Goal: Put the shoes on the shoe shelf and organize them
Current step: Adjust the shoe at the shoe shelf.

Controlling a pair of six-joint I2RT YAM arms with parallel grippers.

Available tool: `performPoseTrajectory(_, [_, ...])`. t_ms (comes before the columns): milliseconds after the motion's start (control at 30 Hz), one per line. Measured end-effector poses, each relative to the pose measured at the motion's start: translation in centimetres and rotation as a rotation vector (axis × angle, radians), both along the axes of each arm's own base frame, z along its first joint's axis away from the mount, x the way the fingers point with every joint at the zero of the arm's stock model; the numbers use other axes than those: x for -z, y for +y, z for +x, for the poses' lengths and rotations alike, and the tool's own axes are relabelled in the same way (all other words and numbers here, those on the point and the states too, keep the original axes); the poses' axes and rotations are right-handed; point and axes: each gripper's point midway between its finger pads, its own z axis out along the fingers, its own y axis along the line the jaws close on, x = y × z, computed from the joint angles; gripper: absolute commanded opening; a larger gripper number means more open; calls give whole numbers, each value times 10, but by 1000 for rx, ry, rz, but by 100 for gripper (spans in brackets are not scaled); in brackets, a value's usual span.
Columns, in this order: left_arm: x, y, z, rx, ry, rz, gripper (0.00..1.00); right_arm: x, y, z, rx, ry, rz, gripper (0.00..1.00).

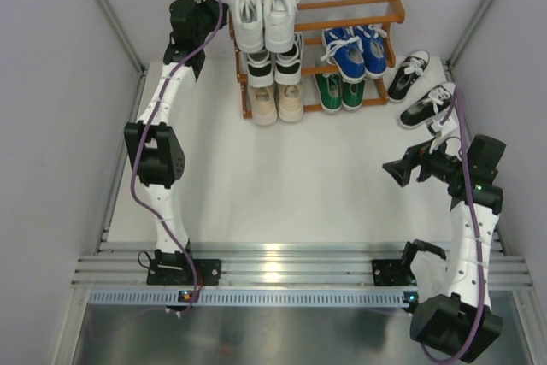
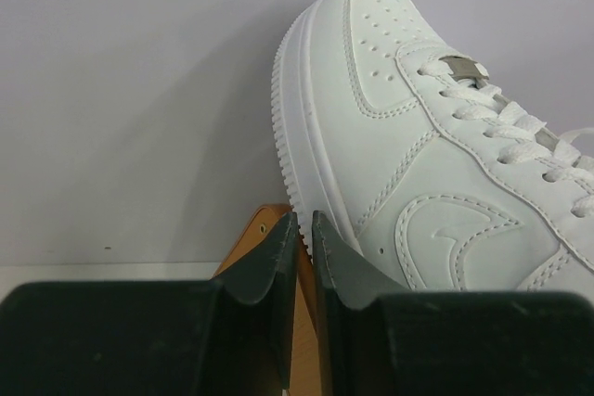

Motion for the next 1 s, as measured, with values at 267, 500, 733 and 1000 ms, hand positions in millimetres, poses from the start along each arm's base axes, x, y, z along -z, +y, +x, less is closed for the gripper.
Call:
performPoseTrajectory(267, [3,1,3,-7,8,0,28,-1,1,0,-5,-2,4,99])
performPoseTrajectory(500, [5,4,6,-14,15,-1,41,-1,1,0,-6,-2,4,99])
performPoseTrajectory(733, [7,7,6,-23,26,-2,46,-1,1,0,-5,-1,4,99])
performPoseTrajectory(1000, [8,7,10,-25,33,0,51,-1,-1,0,-2,-6,0,99])
